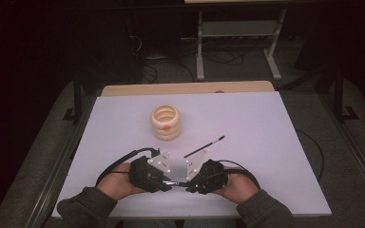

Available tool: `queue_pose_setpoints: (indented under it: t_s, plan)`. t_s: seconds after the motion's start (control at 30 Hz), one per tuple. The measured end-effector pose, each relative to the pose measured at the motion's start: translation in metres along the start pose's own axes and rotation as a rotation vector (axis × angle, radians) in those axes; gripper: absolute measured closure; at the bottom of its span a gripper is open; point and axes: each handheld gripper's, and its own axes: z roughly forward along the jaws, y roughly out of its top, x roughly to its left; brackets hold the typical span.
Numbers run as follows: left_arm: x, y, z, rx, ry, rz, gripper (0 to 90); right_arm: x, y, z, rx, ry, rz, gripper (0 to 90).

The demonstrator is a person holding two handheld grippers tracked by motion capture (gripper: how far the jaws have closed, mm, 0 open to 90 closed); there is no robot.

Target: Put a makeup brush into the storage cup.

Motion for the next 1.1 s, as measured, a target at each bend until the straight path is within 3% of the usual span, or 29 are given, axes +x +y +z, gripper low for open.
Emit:
queue_pose_setpoints:
  t_s: [0.1,0.27,0.37,0.53,0.67,0.8,0.9,0.97,1.1]
  plan:
    - [0.005,-0.007,-0.003,-0.073,-0.001,-0.047,61.5,0.0,-0.004,-0.002,-0.03,-0.008,0.013,78.4]
    - [0.009,-0.023,-0.009,-0.183,-0.03,-0.151,55.4,-0.001,-0.015,-0.008,-0.107,-0.027,0.071,78.4]
    - [0.011,-0.024,-0.013,-0.208,-0.027,-0.154,54.9,-0.003,-0.017,-0.011,-0.165,-0.034,0.083,78.3]
    - [0.012,-0.02,-0.018,-0.246,-0.031,-0.161,60.1,-0.001,-0.013,-0.004,-0.161,-0.061,0.069,78.3]
    - [0.014,-0.019,-0.02,-0.254,-0.025,-0.167,71.9,-0.001,-0.01,0.002,-0.149,-0.086,0.045,78.2]
    - [0.016,-0.02,-0.021,-0.26,-0.059,-0.175,76.0,-0.001,-0.009,0.005,-0.138,-0.11,0.025,77.2]
    - [0.015,-0.017,-0.021,-0.234,-0.044,-0.166,76.7,-0.001,-0.006,0.009,-0.116,-0.117,0.04,76.1]
    - [0.013,-0.016,-0.02,-0.214,-0.037,-0.17,76.8,-0.002,-0.005,0.011,-0.103,-0.118,0.059,69.9]
    - [0.011,-0.013,-0.02,-0.176,-0.014,-0.154,76.8,-0.001,-0.001,0.009,-0.086,-0.125,0.055,67.3]
